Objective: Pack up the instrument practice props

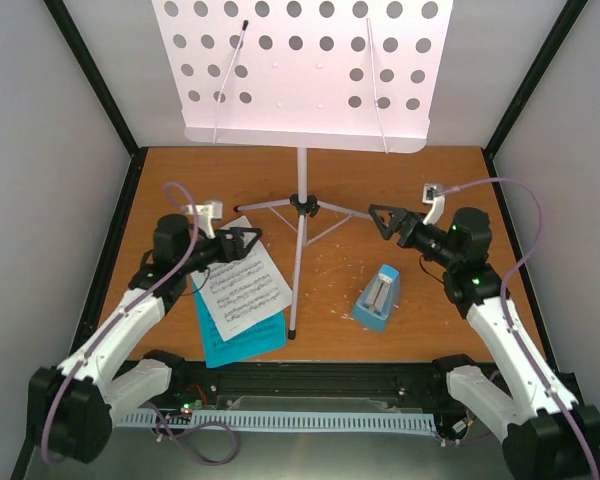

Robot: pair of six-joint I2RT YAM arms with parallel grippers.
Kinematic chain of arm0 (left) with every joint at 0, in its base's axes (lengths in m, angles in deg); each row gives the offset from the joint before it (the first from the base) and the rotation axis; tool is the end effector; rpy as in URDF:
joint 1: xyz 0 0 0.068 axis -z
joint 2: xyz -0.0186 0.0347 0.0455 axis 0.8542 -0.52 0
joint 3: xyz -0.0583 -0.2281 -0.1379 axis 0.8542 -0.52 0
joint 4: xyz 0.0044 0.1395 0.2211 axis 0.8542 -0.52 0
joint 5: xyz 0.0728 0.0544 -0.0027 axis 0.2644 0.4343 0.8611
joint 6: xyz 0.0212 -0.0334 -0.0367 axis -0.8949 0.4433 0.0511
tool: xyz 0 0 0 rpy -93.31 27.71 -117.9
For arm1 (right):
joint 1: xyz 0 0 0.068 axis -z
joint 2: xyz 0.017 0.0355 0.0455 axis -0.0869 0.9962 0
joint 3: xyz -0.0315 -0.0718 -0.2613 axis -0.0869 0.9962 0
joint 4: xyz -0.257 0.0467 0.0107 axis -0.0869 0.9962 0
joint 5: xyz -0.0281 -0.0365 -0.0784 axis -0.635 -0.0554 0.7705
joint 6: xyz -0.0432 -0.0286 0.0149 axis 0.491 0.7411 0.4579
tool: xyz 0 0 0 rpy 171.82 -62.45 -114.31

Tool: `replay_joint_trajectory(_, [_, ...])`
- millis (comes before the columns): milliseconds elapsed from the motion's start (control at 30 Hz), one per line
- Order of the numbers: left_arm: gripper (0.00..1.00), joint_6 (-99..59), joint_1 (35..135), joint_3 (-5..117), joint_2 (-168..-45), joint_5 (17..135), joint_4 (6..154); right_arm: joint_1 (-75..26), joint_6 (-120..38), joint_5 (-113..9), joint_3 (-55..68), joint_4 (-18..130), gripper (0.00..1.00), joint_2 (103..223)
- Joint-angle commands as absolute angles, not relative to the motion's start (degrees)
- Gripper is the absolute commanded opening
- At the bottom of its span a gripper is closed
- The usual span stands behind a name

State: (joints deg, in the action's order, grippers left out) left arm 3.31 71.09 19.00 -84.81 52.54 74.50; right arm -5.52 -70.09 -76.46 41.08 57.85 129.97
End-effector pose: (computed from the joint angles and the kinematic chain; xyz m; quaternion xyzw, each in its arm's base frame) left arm 0.2016 -0.0636 0.2663 -0.0069 0.8114 -0.4242 0.4019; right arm 0.1904 0.0547 0.3221 -0.0151 0.7537 0.4403 0.4876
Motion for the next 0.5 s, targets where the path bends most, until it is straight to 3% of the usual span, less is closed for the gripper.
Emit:
replay_joint_trajectory(0, [0.81, 3.31, 78.73, 20.78, -91.23, 49.26, 86.95, -8.33, -76.68, -79.52, 41.33, 50.40, 0.95, 136.06])
replay_joint_trajectory(467, [0.75, -3.12, 88.39, 30.33, -109.06, 52.50, 91.50, -19.20, -80.01, -77.59, 34.77, 41.34, 0.82, 155.91])
